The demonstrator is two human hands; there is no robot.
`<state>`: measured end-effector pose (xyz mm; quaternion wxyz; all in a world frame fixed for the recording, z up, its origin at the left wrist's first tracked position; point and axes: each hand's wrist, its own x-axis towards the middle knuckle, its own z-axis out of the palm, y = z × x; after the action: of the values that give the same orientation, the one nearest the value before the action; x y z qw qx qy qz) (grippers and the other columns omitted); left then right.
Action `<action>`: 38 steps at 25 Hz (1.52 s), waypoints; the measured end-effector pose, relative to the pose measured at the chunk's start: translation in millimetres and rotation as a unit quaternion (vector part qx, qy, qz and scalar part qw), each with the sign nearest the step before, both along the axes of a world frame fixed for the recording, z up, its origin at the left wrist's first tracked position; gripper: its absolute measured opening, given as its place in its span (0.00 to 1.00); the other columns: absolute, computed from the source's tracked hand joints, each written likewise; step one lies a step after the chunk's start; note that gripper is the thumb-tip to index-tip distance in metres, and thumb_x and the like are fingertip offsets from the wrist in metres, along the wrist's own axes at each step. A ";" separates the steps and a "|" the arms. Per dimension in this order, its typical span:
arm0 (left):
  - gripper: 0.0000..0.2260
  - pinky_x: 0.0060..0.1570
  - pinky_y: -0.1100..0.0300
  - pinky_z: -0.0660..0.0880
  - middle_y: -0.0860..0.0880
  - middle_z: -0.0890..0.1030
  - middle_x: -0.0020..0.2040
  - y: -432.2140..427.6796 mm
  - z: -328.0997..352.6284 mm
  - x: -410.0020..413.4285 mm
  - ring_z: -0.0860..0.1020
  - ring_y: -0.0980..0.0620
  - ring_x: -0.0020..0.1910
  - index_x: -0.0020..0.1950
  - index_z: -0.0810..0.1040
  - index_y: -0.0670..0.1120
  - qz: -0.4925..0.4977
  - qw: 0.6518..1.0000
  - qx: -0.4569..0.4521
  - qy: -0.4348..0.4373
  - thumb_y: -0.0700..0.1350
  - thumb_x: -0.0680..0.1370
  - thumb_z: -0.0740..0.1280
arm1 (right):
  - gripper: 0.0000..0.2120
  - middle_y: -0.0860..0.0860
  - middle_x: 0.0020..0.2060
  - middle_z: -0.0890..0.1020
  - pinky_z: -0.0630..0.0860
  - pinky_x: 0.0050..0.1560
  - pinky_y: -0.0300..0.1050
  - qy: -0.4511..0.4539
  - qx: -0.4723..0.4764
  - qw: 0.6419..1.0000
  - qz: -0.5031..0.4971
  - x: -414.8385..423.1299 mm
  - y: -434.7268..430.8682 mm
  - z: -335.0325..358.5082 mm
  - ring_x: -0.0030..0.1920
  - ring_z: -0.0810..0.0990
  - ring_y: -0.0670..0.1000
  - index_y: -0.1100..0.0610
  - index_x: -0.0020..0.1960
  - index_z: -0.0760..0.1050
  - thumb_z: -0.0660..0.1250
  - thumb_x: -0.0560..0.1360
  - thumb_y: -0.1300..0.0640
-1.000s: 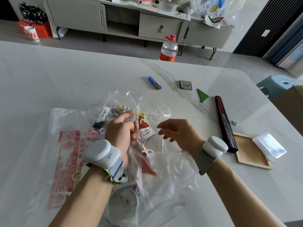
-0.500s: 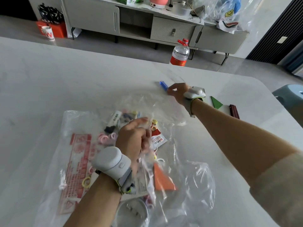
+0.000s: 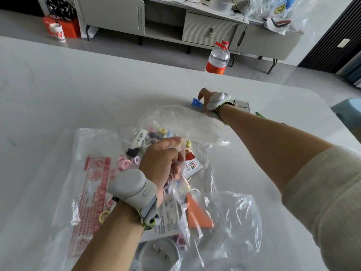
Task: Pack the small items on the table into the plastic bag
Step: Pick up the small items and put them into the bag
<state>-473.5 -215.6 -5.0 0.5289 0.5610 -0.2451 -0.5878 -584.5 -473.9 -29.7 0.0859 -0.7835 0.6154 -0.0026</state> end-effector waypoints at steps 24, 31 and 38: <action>0.20 0.22 0.62 0.62 0.44 0.73 0.30 -4.9 -2.8 3.3 0.65 0.50 0.25 0.55 0.78 0.44 0.013 1.000 -0.010 -0.011 0.28 0.72 0.55 | 0.18 0.58 0.48 0.67 0.61 0.52 0.46 -0.006 0.077 0.993 -0.087 -77.0 -38.6 3.8 0.49 0.64 0.55 0.54 0.32 0.59 0.59 0.79 0.59; 0.18 0.21 0.62 0.62 0.46 0.75 0.29 -1.1 -1.7 -2.1 0.66 0.50 0.24 0.55 0.78 0.43 0.021 0.999 -0.022 -0.015 0.29 0.73 0.55 | 0.09 0.57 0.42 0.74 0.73 0.49 0.50 -0.132 0.106 0.973 -0.159 -89.5 -10.3 -3.2 0.43 0.72 0.55 0.58 0.40 0.69 0.67 0.74 0.58; 0.21 0.19 0.68 0.59 0.45 0.73 0.28 0.1 6.8 -11.0 0.65 0.53 0.20 0.58 0.76 0.40 0.033 0.999 -0.026 -0.004 0.27 0.71 0.52 | 0.15 0.53 0.29 0.71 0.71 0.30 0.42 -0.331 0.160 0.911 -0.186 -94.4 83.8 1.9 0.29 0.69 0.53 0.56 0.30 0.67 0.71 0.69 0.66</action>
<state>-484.5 -215.6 1.7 0.5617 0.5574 -0.2439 -0.5606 -678.9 -390.1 -27.8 0.4074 -0.5845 0.6784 -0.1794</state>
